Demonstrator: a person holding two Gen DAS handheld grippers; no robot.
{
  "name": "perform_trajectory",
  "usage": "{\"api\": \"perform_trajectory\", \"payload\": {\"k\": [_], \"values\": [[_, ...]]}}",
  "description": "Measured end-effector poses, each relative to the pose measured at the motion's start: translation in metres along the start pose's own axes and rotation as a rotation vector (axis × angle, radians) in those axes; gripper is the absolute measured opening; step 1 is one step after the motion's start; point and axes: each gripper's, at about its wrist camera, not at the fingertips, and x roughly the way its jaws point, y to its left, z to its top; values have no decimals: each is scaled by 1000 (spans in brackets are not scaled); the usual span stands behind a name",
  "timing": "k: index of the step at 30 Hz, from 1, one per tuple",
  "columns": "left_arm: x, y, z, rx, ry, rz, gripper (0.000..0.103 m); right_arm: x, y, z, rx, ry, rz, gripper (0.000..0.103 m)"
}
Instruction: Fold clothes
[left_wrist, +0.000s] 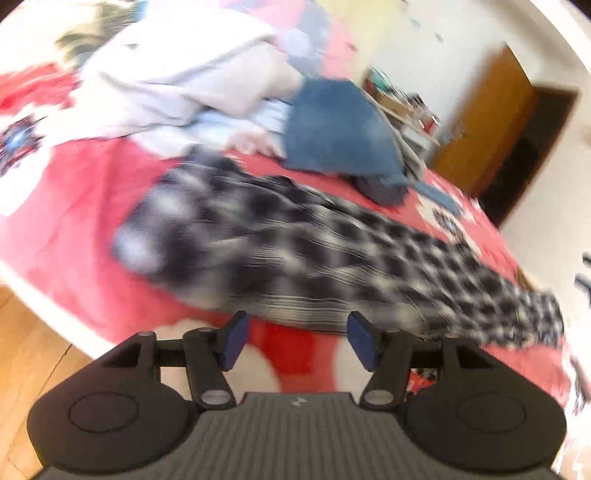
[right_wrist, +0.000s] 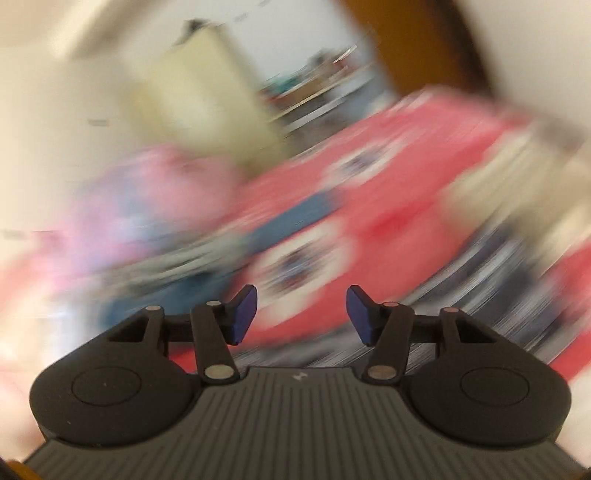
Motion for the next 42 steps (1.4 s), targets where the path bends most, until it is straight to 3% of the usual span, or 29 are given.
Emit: {"api": "perform_trajectory", "payload": {"k": [1, 6, 7, 9, 12, 17, 22, 25, 27, 29, 31, 42], "values": [[0, 8, 0, -38, -12, -3, 69, 4, 10, -22, 33, 39, 67, 55], [15, 49, 5, -258, -69, -60, 70, 22, 61, -130, 201, 235, 399, 55], [19, 56, 5, -294, -77, -67, 69, 28, 67, -149, 237, 265, 428, 55], [31, 67, 7, -347, -80, -43, 66, 39, 65, -179, 318, 298, 409, 55], [36, 72, 7, -373, -119, -16, 52, 40, 60, -201, 402, 290, 378, 55], [25, 63, 7, -313, -272, -62, 52, 35, 55, -199, 414, 236, 322, 55], [52, 71, 8, -381, -201, -56, 54, 37, 48, -196, 424, 219, 267, 55], [57, 72, 13, -402, -220, -48, 54, 36, 49, -196, 425, 204, 245, 55], [59, 71, 18, -413, -245, -44, 47, 34, 47, -195, 423, 173, 221, 55], [60, 72, 23, -428, -271, -40, 23, 32, 42, -193, 438, 140, 186, 55], [60, 77, 28, -454, -302, -35, 14, 32, 37, -193, 459, 114, 155, 55], [47, 111, 56, -545, -450, -15, 9, 21, 31, -200, 503, 61, 92, 55]]}}
